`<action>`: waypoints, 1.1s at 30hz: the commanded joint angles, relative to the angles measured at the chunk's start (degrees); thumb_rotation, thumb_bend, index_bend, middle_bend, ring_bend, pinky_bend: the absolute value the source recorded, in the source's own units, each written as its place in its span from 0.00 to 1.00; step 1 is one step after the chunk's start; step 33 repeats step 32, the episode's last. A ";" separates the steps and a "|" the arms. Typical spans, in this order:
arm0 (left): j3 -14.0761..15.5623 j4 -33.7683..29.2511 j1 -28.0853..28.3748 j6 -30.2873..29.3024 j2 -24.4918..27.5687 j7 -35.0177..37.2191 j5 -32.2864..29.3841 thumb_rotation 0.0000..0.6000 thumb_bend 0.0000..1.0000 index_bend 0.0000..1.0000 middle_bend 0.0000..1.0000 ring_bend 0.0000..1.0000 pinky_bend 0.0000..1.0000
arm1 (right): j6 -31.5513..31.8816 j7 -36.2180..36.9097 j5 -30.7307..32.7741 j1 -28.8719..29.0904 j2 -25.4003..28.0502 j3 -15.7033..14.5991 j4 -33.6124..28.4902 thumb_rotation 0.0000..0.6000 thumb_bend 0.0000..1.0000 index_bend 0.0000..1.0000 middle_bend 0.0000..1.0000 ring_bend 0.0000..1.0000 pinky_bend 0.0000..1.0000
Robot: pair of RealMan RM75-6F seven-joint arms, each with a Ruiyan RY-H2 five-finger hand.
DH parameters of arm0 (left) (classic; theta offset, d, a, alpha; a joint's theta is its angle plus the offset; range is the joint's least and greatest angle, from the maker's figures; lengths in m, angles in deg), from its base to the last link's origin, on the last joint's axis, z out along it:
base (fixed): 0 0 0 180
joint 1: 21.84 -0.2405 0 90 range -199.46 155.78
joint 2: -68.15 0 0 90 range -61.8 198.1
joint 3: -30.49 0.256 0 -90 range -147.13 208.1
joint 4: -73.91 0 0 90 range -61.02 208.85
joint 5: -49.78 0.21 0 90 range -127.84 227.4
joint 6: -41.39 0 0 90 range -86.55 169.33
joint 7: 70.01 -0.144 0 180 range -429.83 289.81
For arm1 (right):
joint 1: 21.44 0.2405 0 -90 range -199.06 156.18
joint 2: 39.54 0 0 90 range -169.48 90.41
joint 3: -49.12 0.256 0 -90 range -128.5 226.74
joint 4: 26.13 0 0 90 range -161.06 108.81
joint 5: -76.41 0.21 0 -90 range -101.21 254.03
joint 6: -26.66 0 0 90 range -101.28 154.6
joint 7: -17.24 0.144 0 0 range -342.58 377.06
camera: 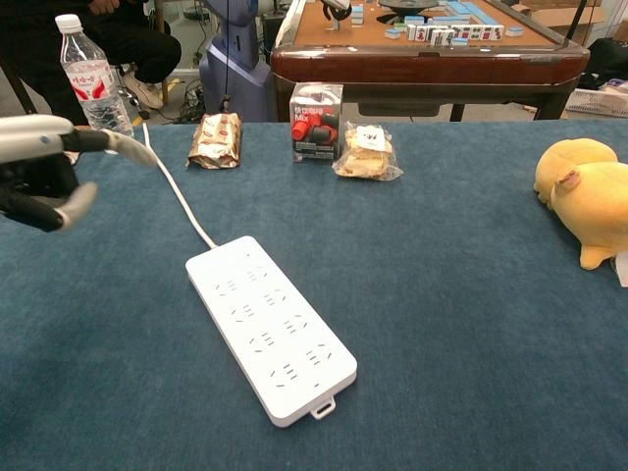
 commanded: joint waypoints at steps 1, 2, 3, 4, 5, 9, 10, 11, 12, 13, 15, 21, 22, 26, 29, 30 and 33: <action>1.54 -1.39 -6.23 -7.67 2.97 2.57 3.40 1.00 0.68 0.15 0.79 0.77 0.99 | -0.06 0.21 -0.31 0.21 -0.20 -0.05 0.18 1.00 0.24 0.48 0.47 0.45 0.62; 1.85 -1.41 -7.33 -9.06 3.30 2.20 3.54 1.00 0.68 0.15 0.75 0.74 0.98 | -0.03 0.28 -0.43 0.26 -0.26 -0.06 0.21 1.00 0.24 0.48 0.47 0.45 0.62; 2.17 -1.46 -8.36 -10.28 3.59 1.76 3.56 1.00 0.68 0.15 0.72 0.70 0.96 | 0.01 0.36 -0.56 0.30 -0.32 -0.08 0.25 1.00 0.24 0.48 0.47 0.45 0.62; 2.48 -1.53 -9.30 -11.30 3.89 1.31 3.53 1.00 0.68 0.15 0.69 0.67 0.94 | 0.07 0.44 -0.68 0.34 -0.37 -0.09 0.29 1.00 0.24 0.48 0.47 0.45 0.62; 2.92 -1.62 -10.48 -12.45 4.27 0.72 3.46 1.00 0.68 0.15 0.67 0.65 0.92 | 0.20 0.56 -0.83 0.38 -0.46 -0.09 0.34 1.00 0.24 0.48 0.47 0.45 0.62; 4.36 -1.91 -13.93 -15.24 4.90 -0.80 3.47 1.00 0.68 0.15 0.61 0.59 0.85 | 0.84 1.24 -1.41 0.36 -0.99 -0.13 0.77 1.00 0.24 0.48 0.47 0.45 0.62; 4.70 -1.84 -14.96 -16.15 4.87 -1.19 3.66 1.00 0.68 0.15 0.60 0.58 0.84 | 1.01 1.53 -1.61 0.35 -1.19 -0.17 0.96 1.00 0.24 0.48 0.47 0.45 0.62; 4.92 -1.79 -15.72 -16.82 4.82 -1.38 3.84 1.00 0.68 0.15 0.59 0.57 0.83 | 1.13 1.75 -1.75 0.33 -1.33 -0.21 1.12 1.00 0.24 0.48 0.47 0.45 0.62; 5.08 -1.72 -16.48 -17.53 4.79 -1.53 3.99 1.00 0.68 0.16 0.58 0.56 0.81 | 1.24 1.94 -1.89 0.32 -1.47 -0.25 1.29 1.00 0.24 0.48 0.47 0.45 0.62; 5.16 -1.61 -17.22 -18.32 4.73 -1.64 4.21 1.00 0.68 0.16 0.57 0.55 0.80 | 1.37 2.15 -2.03 0.30 -1.60 -0.30 1.45 1.00 0.24 0.48 0.47 0.45 0.62; 5.23 -1.29 -18.93 -20.25 4.52 -1.91 4.77 1.00 0.68 0.16 0.55 0.53 0.76 | 1.63 2.71 -2.30 0.21 -1.87 -0.43 1.85 1.00 0.24 0.48 0.47 0.45 0.62; 5.60 0.88 -23.03 -24.91 3.45 -3.06 8.53 1.00 0.68 0.22 0.54 0.50 0.71 | 2.41 4.13 -2.57 -0.29 -2.23 -0.71 2.84 1.00 0.24 0.48 0.47 0.45 0.62; 5.58 1.43 -23.54 -25.55 3.13 -3.09 9.36 1.00 0.68 0.23 0.54 0.50 0.70 | 2.51 4.32 -2.59 -0.38 -2.29 -0.75 2.99 1.00 0.24 0.48 0.47 0.45 0.62; 4.78 3.77 -25.33 -27.89 1.59 -1.86 12.91 1.00 0.68 0.29 0.53 0.50 0.70 | 2.61 4.91 -2.73 -0.57 -2.55 -1.01 3.55 1.00 0.24 0.48 0.47 0.45 0.62; 4.21 4.62 -25.91 -28.11 1.03 -1.95 14.23 1.00 0.68 0.31 0.53 0.50 0.70 | 2.84 5.16 -2.93 -0.72 -2.68 -1.15 3.72 1.00 0.24 0.48 0.47 0.45 0.62; 4.06 4.74 -25.97 -27.92 0.94 -2.07 14.49 1.00 0.68 0.31 0.53 0.50 0.70 | 2.96 5.19 -3.00 -0.78 -2.69 -1.18 3.74 1.00 0.24 0.48 0.47 0.45 0.62; 3.88 4.79 -26.06 -27.30 0.83 -2.18 14.80 1.00 0.68 0.32 0.53 0.50 0.70 | 3.16 5.22 -3.08 -0.90 -2.69 -1.23 3.75 1.00 0.24 0.48 0.47 0.45 0.62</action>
